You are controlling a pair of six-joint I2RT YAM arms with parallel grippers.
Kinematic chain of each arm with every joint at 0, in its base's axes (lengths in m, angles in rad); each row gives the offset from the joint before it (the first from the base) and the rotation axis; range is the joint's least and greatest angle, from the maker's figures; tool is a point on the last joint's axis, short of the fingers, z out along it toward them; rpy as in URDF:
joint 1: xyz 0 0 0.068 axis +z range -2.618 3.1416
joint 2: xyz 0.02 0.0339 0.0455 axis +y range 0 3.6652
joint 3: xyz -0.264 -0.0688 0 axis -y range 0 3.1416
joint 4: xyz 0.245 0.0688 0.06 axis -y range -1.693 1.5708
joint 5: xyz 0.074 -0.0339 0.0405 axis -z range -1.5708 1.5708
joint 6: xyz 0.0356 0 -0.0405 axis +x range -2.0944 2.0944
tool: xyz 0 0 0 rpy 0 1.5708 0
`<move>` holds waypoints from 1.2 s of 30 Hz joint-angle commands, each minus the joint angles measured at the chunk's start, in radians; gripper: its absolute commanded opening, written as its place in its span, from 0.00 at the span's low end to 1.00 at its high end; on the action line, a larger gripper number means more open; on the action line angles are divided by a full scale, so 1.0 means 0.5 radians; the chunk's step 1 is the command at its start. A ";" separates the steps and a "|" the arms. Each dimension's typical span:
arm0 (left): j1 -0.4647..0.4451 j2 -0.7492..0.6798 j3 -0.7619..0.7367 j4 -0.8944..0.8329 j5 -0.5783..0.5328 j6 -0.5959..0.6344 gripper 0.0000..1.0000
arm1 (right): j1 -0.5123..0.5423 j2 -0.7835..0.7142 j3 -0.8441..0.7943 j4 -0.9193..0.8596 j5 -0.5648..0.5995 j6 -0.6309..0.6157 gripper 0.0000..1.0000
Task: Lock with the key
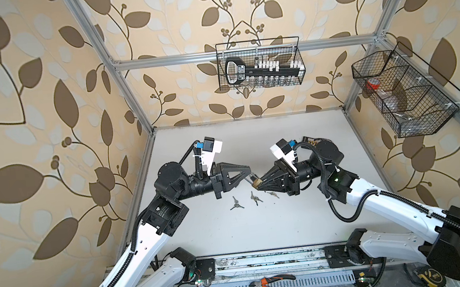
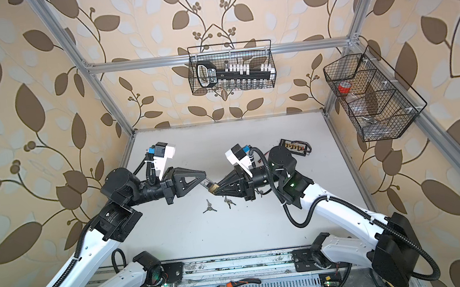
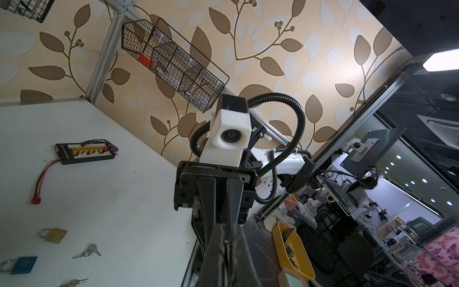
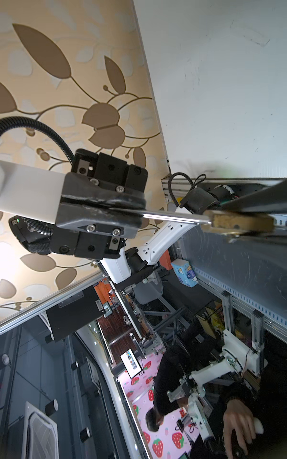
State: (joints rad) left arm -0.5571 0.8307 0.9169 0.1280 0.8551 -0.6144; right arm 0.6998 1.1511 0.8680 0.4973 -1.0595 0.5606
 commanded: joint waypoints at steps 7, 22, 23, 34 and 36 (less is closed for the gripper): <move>-0.184 0.095 -0.026 -0.173 -0.086 0.129 0.00 | 0.101 -0.091 0.143 0.260 0.019 -0.006 0.00; -0.369 0.193 -0.122 -0.049 -0.161 0.097 0.00 | 0.070 -0.183 0.190 -0.074 0.519 -0.174 0.00; -0.389 0.213 -0.122 -0.035 -0.164 0.097 0.00 | 0.071 -0.186 0.191 -0.077 0.549 -0.186 0.00; -0.432 0.278 -0.146 0.006 -0.167 0.090 0.00 | -0.001 -0.271 0.125 0.003 0.782 -0.193 0.00; -0.438 0.284 -0.152 -0.014 -0.161 0.105 0.00 | -0.047 -0.292 0.112 0.136 0.759 -0.095 0.00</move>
State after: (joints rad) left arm -0.7086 0.9150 0.8978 0.3080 0.6453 -0.5526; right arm 0.7040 1.0267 0.8818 0.3042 -0.8234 0.4797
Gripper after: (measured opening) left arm 0.052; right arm 0.116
